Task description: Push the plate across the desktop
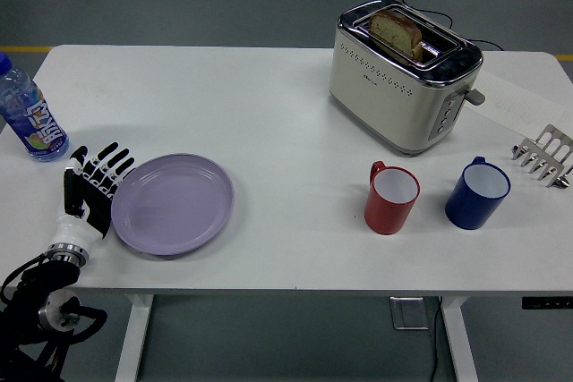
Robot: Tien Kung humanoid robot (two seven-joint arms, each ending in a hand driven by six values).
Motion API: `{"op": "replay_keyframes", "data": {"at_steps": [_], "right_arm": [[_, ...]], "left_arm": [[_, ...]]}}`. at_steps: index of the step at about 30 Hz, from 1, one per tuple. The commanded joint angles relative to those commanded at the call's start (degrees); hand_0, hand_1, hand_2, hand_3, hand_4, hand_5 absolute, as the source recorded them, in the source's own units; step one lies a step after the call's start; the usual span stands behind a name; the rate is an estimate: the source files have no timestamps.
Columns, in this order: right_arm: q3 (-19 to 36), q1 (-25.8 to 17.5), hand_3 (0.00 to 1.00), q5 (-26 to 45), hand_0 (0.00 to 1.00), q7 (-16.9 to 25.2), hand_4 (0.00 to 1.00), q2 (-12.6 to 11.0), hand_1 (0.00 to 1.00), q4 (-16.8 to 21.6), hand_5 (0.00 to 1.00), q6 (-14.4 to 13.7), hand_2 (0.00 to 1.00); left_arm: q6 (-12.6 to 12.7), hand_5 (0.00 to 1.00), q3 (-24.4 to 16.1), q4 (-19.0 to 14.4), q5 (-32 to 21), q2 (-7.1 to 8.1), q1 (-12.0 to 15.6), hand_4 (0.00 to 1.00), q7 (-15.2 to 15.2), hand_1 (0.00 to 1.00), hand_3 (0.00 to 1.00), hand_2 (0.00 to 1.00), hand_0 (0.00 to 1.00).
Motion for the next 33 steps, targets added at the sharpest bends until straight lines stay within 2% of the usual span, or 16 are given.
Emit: {"op": "replay_keyframes", "data": {"at_steps": [19,33], "right_arm": [[0.4,-0.4,0.61,-0.7,0.59,0.0,0.327,-0.2,0.526,0.0,0.553,0.0,0.616],[0.3,-0.5,0.609,-0.7,0.59,0.2,0.329,-0.4,0.526,0.0,0.553,0.0,0.616]], "left_arm": [[0.1,0.998,7.1,-0.7,-1.4,-1.82,-0.7,0.581,-0.4,0.763,0.69,0.718,0.761],[0.3,0.998,9.2,-1.3,-1.5,-1.82,-1.5,0.58,-0.6,0.763,0.689,0.717,0.758]]}}
